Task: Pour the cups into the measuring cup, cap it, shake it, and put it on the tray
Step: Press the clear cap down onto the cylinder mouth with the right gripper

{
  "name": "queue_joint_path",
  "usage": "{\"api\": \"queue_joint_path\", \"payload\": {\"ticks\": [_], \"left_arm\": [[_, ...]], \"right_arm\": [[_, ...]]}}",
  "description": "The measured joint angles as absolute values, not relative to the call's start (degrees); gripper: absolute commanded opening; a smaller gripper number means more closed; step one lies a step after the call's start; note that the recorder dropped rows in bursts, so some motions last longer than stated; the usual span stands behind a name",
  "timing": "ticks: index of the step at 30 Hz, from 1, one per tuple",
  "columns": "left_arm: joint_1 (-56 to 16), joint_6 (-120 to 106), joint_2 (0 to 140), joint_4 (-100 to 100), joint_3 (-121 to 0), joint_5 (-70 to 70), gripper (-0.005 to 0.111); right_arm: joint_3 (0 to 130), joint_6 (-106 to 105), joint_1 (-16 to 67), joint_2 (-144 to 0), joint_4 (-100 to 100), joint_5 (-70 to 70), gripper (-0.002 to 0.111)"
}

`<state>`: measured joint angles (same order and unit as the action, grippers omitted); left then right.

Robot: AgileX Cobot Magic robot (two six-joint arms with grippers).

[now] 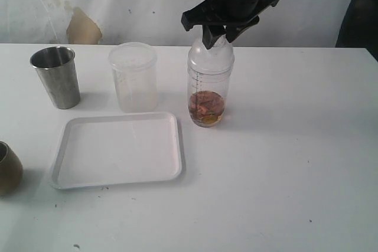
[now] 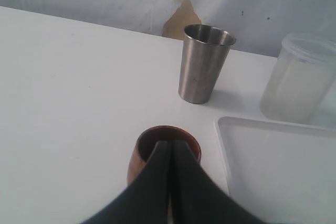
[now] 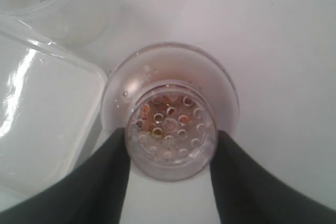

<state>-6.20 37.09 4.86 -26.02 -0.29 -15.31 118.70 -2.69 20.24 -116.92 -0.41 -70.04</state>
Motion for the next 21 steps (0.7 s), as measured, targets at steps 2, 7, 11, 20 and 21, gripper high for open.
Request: {"api": "queue_joint_path", "payload": {"ticks": [2, 7, 11, 20, 21], "left_arm": [[-6.2, 37.1, 4.9, -26.0, -0.3, -15.3, 0.001], [-6.2, 37.1, 4.9, -26.0, -0.3, -15.3, 0.001], [-6.2, 37.1, 4.9, -26.0, -0.3, -15.3, 0.001], [-6.2, 37.1, 4.9, -26.0, -0.3, -15.3, 0.001], [-6.2, 37.1, 4.9, -26.0, -0.3, -15.3, 0.001]], "right_arm": [[118.7, -2.7, 20.1, -117.3, 0.0, -70.0, 0.000], [118.7, -2.7, 20.0, -117.4, 0.0, -69.8, 0.000], [118.7, -2.7, 20.0, -117.4, 0.0, -69.8, 0.000], [118.7, -2.7, 20.0, -117.4, 0.0, -69.8, 0.000], [118.7, -2.7, 20.0, -117.4, 0.0, -69.8, 0.000]]}}
